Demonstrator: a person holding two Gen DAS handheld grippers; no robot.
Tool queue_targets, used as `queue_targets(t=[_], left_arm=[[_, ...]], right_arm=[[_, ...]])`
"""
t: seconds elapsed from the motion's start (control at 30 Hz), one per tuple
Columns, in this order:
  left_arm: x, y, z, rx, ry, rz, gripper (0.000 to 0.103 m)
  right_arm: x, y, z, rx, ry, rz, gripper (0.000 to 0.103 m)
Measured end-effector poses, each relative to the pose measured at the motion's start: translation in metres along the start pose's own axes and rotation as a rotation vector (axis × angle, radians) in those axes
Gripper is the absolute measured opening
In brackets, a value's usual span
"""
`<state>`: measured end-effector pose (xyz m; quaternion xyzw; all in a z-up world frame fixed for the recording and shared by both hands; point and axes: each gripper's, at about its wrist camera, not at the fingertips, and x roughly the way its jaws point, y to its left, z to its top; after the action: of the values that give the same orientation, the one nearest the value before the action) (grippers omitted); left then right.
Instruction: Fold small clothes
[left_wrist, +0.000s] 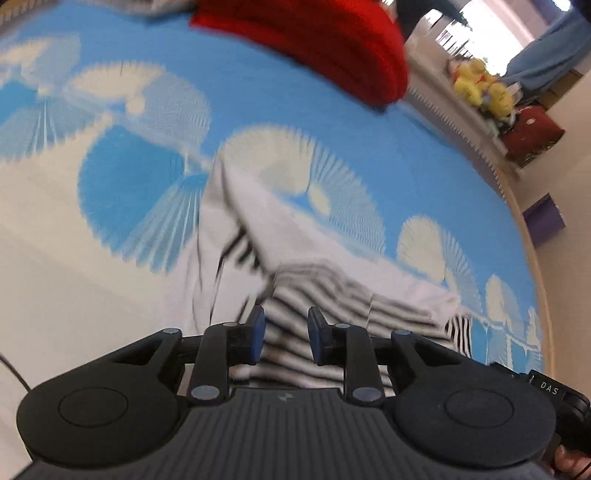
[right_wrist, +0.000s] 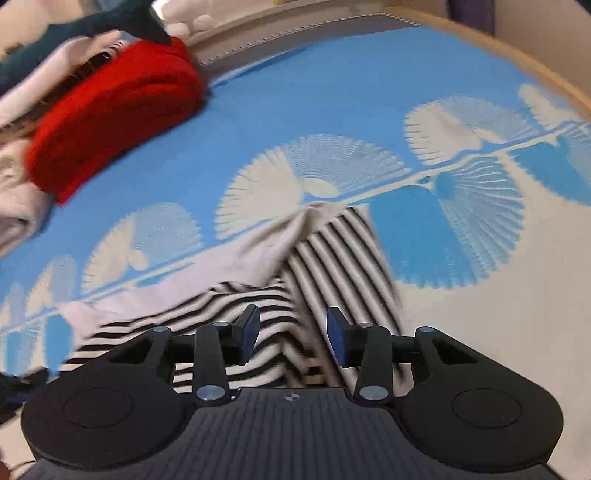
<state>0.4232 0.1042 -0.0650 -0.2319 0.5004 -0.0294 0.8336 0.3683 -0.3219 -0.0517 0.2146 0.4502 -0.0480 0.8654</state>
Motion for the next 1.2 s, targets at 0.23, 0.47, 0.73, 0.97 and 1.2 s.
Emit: queue_targets(t=[0.23, 0.47, 0.73, 0.97, 1.2], left_arm=[[0.026, 0.018, -0.009, -0.037, 0.185, 0.146, 0.011], [0.043, 0.003, -0.025, 0.106, 0.243, 0.101, 0.018], [-0.065, -0.035, -0.039, 0.232, -0.063, 0.024, 0.025], [-0.193, -0.048, -0.099, 0.454, -0.279, 0.021, 0.044], [-0.228, 0.014, -0.192, 0.473, -0.311, 0.025, 0.045]], right_arm=[[0.049, -0.024, -0.031, 0.05, 0.285, -0.06, 0.041], [0.026, -0.02, -0.032, -0.001, 0.211, -0.023, 0.041], [-0.066, -0.005, -0.015, -0.035, -0.055, 0.007, 0.042], [-0.192, -0.029, -0.058, -0.147, -0.274, 0.104, 0.051], [-0.236, -0.084, -0.15, -0.167, -0.244, 0.088, 0.053]])
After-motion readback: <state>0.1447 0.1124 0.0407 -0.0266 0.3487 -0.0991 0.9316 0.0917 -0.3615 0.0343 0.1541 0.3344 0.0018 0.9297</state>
